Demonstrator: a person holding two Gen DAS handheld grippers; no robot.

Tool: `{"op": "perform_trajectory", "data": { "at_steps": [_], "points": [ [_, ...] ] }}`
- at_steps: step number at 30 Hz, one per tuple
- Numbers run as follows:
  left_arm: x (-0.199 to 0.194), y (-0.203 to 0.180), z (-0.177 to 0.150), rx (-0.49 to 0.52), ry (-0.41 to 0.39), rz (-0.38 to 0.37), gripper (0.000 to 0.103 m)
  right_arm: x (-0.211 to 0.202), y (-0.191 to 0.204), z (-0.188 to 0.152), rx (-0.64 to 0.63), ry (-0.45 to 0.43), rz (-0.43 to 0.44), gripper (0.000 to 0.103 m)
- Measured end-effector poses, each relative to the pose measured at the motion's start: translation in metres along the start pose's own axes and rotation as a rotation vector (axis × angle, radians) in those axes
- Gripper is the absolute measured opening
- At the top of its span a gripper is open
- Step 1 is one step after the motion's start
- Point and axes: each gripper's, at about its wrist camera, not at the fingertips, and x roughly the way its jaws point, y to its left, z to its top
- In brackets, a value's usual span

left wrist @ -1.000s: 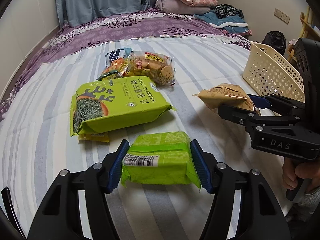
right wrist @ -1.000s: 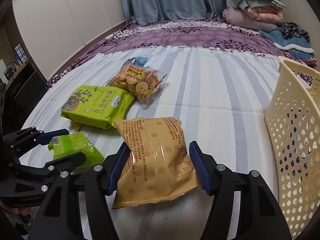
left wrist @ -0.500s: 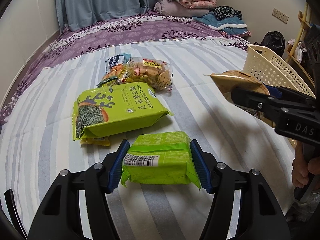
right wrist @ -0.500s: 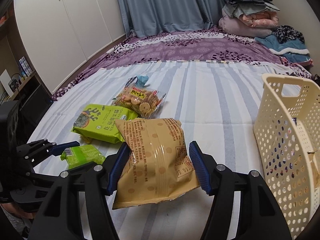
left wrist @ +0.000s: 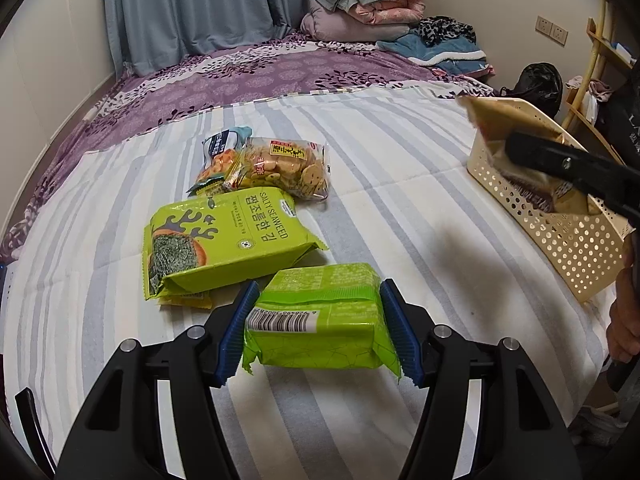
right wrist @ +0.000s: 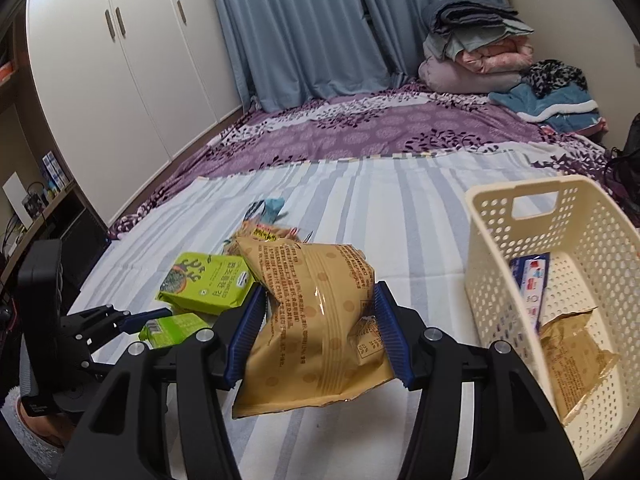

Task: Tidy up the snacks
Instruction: 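Lower the tan cookie bag into the basket and open the right gripper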

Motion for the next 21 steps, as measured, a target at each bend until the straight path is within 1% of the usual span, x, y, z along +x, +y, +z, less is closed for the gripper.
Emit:
{"op": "perform_trajectory", "data": {
  "at_steps": [6, 10, 13, 21],
  "points": [
    [-0.003, -0.006, 0.004, 0.015, -0.007, -0.004, 0.064, -0.026, -0.015, 0.009, 0.028, -0.069, -0.020, 0.056],
    [-0.004, -0.012, 0.008, 0.027, -0.015, -0.010, 0.064, -0.043, -0.030, 0.013, 0.052, -0.111, -0.051, 0.056],
    [-0.006, -0.017, 0.010, 0.037, -0.021, -0.015, 0.064, -0.053, -0.046, 0.013, 0.079, -0.134, -0.091, 0.056],
    [-0.009, -0.027, 0.019, 0.060, -0.034, -0.028, 0.064, -0.075, -0.097, 0.003, 0.176, -0.157, -0.203, 0.056]
  ]
}}
